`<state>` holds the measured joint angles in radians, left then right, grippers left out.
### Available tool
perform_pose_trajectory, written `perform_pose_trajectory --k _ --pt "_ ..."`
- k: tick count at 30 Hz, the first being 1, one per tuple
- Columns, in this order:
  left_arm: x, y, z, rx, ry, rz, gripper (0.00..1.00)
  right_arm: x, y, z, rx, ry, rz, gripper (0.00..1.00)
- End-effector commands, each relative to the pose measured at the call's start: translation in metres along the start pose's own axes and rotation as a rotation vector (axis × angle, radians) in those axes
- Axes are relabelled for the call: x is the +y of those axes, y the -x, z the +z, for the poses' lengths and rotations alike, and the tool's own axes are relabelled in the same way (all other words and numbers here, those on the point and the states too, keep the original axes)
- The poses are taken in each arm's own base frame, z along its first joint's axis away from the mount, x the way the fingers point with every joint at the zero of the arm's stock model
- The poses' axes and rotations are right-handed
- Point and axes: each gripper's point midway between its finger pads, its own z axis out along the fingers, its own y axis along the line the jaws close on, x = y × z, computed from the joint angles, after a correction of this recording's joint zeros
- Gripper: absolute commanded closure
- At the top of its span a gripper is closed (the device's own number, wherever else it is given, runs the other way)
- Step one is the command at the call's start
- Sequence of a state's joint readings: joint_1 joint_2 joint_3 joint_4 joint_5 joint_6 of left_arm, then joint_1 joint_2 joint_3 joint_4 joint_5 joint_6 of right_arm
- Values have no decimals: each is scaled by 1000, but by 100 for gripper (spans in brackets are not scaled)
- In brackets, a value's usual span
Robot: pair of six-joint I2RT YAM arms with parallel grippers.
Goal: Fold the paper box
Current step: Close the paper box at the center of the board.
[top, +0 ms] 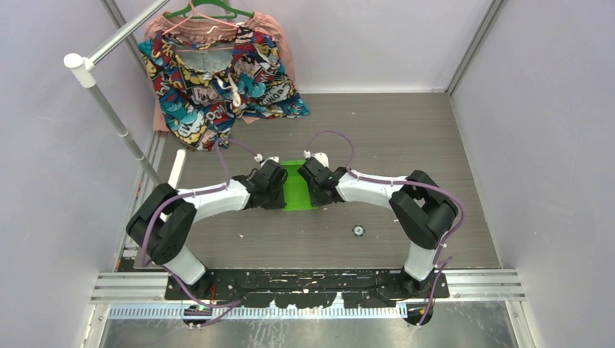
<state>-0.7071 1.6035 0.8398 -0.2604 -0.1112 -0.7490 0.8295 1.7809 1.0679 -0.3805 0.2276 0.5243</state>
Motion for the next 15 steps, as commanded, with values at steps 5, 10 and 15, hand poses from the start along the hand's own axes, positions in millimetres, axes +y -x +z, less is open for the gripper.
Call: perform_pose_trajectory --k 5,10,15 --pt "15 -32 9 80 42 16 87 -10 -35 14 107 -54 -40 79" --pt "15 -35 8 84 41 15 88 -10 -37 12 109 -49 -40 79" --pt "16 -39 8 87 46 13 88 -10 -37 9 108 -46 -43 79"
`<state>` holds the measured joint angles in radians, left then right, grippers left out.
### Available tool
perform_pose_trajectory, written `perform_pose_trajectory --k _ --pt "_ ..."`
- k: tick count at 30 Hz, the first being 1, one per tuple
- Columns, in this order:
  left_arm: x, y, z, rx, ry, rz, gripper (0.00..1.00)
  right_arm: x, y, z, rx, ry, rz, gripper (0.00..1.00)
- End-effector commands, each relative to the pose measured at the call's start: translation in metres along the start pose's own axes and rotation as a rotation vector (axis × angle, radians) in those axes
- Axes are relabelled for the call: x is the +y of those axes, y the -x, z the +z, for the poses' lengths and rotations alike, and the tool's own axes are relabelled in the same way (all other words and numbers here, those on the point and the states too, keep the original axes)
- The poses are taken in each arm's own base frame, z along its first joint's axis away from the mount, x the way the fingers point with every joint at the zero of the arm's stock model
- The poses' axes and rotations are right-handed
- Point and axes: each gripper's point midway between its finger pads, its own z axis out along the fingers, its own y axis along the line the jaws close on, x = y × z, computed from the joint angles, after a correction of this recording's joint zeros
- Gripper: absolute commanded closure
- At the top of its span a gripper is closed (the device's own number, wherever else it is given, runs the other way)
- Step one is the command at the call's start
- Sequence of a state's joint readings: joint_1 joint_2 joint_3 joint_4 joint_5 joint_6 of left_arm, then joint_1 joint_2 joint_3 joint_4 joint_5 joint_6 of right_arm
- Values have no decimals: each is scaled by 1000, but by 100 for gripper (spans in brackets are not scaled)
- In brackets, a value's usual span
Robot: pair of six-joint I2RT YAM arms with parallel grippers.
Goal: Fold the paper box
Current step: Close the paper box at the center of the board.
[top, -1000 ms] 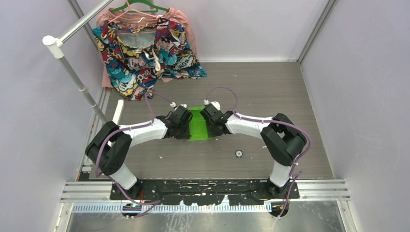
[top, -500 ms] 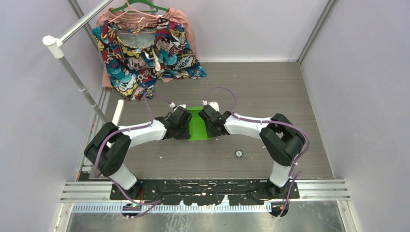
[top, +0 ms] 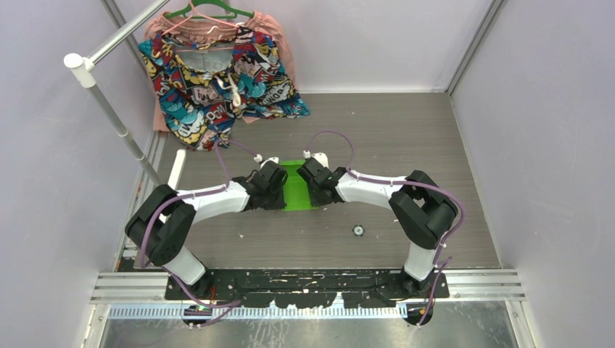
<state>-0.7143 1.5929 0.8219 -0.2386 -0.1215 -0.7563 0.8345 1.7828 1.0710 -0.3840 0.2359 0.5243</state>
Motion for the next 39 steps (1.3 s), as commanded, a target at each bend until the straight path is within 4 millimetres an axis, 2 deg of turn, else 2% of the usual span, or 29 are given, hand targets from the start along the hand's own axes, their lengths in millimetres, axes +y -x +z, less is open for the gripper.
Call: perform_pose_trajectory --k 1,23,39 --pt "17 -39 7 103 51 17 88 -11 -38 9 112 -42 -38 79" --pt "10 -46 8 119 43 59 89 -11 -43 6 113 -51 -39 79" --pt "10 -51 9 114 30 57 89 -4 -53 10 119 -49 -40 79"
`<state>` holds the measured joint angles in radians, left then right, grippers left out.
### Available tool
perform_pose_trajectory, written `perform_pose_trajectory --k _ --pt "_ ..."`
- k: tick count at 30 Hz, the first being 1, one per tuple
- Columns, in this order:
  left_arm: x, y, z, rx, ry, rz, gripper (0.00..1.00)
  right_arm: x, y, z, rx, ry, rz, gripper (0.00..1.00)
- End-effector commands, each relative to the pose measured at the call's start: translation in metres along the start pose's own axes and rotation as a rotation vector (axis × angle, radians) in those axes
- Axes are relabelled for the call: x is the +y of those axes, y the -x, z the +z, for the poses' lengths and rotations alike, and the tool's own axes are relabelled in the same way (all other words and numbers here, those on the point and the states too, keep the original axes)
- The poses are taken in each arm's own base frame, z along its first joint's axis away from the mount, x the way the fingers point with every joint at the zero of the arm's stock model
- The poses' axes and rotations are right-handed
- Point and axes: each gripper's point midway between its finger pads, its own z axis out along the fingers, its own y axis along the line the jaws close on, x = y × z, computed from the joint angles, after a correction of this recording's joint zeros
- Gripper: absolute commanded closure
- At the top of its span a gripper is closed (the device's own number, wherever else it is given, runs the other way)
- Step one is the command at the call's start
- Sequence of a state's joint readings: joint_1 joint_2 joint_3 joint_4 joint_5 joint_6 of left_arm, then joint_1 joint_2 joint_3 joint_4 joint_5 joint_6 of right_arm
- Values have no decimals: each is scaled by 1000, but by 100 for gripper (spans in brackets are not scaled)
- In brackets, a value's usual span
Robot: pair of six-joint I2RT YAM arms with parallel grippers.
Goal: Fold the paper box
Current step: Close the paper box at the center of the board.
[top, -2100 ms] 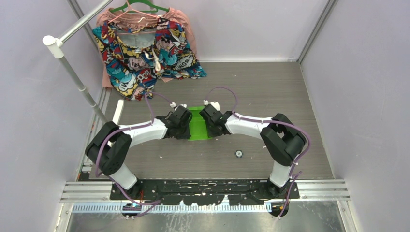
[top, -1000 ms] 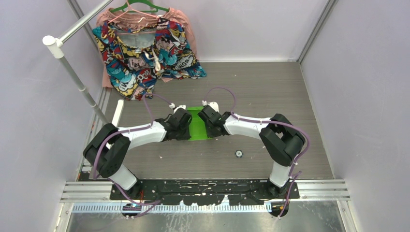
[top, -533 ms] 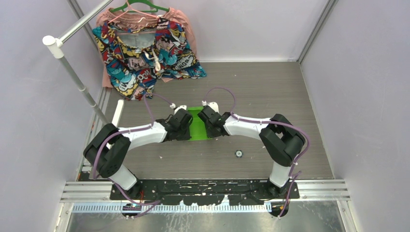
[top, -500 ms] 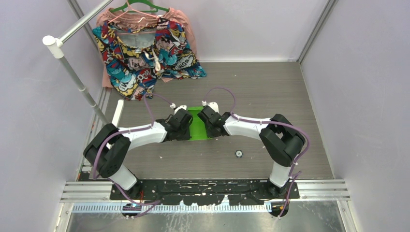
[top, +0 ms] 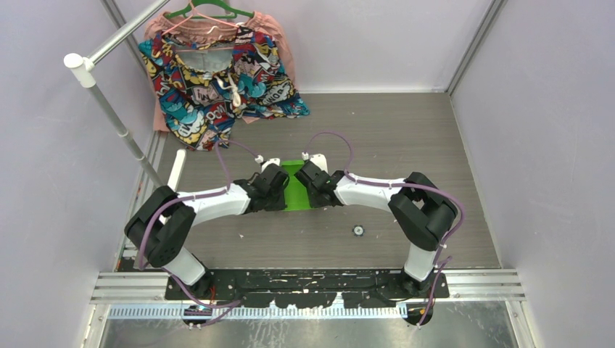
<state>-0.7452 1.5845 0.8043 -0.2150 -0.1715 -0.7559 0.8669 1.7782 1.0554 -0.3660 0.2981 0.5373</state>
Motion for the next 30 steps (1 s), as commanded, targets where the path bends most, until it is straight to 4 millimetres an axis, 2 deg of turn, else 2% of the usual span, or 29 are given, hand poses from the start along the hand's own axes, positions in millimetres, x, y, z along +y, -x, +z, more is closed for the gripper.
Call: perform_pose_trajectory --k 1,30 --pt "10 -50 8 150 14 35 89 -4 -52 9 155 -16 -30 80" --pt "8 -58 8 156 20 43 89 -6 -57 8 152 -12 -24 79"
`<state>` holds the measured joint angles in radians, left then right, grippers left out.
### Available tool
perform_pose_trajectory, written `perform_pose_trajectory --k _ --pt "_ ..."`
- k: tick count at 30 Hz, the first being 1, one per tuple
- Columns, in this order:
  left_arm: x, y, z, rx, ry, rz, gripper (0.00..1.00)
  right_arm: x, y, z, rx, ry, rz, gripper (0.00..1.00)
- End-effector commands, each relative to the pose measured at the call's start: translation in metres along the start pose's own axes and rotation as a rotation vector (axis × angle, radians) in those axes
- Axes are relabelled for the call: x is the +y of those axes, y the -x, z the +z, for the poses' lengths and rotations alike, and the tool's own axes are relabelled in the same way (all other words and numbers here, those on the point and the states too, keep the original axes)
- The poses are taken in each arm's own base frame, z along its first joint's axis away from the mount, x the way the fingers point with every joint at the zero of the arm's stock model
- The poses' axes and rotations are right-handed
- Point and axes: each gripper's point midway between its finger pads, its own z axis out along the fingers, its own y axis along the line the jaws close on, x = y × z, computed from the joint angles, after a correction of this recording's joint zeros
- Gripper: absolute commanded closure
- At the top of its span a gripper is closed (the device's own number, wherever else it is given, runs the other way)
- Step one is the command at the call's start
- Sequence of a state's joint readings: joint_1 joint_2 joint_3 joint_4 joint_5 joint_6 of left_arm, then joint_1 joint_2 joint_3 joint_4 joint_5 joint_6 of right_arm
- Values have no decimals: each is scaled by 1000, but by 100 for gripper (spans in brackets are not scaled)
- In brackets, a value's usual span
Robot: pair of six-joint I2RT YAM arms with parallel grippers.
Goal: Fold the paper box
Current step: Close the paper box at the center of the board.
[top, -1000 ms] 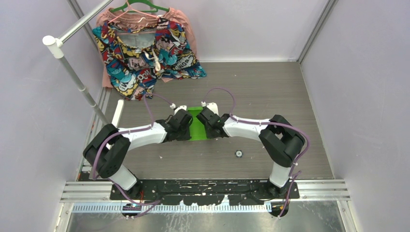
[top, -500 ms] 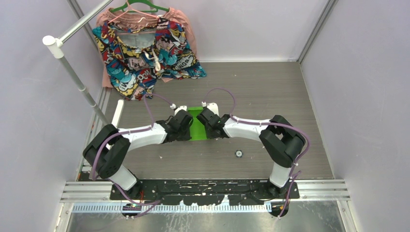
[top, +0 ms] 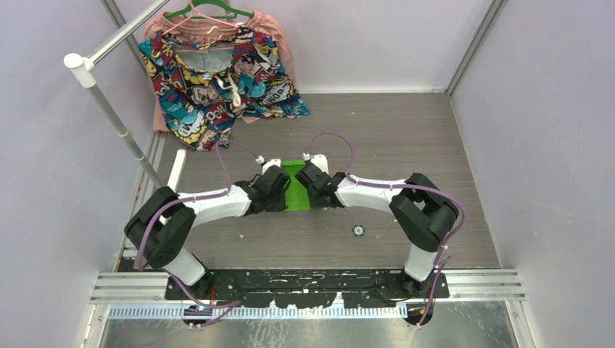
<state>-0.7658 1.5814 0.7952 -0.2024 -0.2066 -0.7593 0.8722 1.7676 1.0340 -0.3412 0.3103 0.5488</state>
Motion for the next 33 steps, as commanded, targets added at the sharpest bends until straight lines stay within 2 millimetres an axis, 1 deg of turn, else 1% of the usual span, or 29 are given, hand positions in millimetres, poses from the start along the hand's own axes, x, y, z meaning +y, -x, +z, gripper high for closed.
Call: perform_pose_trajectory --k 1,26,30,33 --pt "8 -57 7 178 7 31 89 -6 -56 7 169 -11 -36 79" --pt "9 -59 8 180 12 33 89 -5 -56 8 174 -11 -37 79" --pt "10 -55 4 169 17 36 89 -4 -55 7 171 -4 -34 79" --pt "9 -47 -4 148 22 48 89 -1 -49 1 159 10 -30 77"
